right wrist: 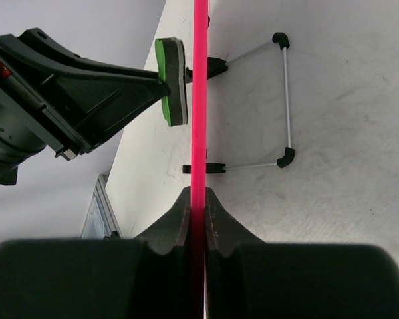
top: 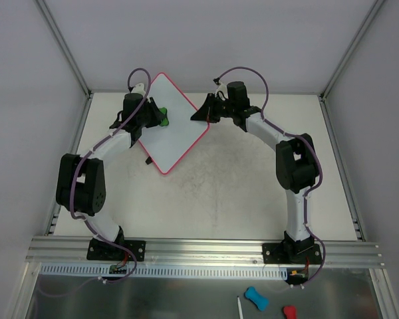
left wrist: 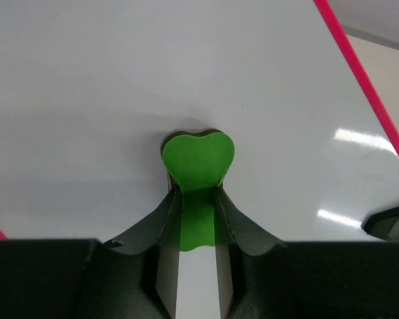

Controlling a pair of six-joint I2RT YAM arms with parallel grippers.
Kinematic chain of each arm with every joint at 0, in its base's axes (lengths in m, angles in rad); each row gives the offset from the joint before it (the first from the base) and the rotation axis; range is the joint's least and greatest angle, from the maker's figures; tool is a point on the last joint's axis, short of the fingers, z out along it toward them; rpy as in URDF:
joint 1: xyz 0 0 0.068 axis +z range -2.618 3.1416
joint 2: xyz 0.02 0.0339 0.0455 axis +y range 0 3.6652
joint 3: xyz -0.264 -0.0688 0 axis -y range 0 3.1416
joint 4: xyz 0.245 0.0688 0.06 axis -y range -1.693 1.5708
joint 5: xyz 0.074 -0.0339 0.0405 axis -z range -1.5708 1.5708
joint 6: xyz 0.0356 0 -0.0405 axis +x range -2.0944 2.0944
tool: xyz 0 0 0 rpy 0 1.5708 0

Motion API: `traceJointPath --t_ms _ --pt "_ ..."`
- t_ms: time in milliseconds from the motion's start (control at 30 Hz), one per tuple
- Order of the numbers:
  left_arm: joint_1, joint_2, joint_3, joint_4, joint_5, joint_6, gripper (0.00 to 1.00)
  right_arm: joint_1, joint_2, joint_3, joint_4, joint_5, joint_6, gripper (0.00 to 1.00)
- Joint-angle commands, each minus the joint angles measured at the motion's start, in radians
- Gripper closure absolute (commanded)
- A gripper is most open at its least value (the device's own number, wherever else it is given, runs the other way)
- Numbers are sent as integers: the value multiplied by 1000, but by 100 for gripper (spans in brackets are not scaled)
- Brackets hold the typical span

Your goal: Erase the whiteboard

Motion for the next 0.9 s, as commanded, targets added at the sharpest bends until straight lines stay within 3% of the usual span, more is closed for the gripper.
traceJointPath --t_ms 0,133,233,333,400,467,600,867 --pt "0 -100 -36 -13 -91 19 93 5 -71 -7 37 -8 -55 91" --pt "0 -126 -49 -13 -83 13 93 5 -73 -12 39 -5 -55 88" --pt "0 -149 -59 -13 -80 13 92 3 -77 -17 43 0 -57 78" --pt "0 -180 -70 -13 -82 6 88 4 -80 -18 45 8 -55 58" --pt "0 -202 -86 -13 -88 2 86 3 -82 -17 45 17 -57 36" --pt "0 -214 -96 -13 -91 0 85 1 -86 -14 43 21 -60 23" --pt "0 -240 -112 -16 -105 8 79 -3 -105 -21 45 35 -74 16" --pt "0 -258 -124 -34 -131 23 75 -20 -178 -113 112 75 -84 13"
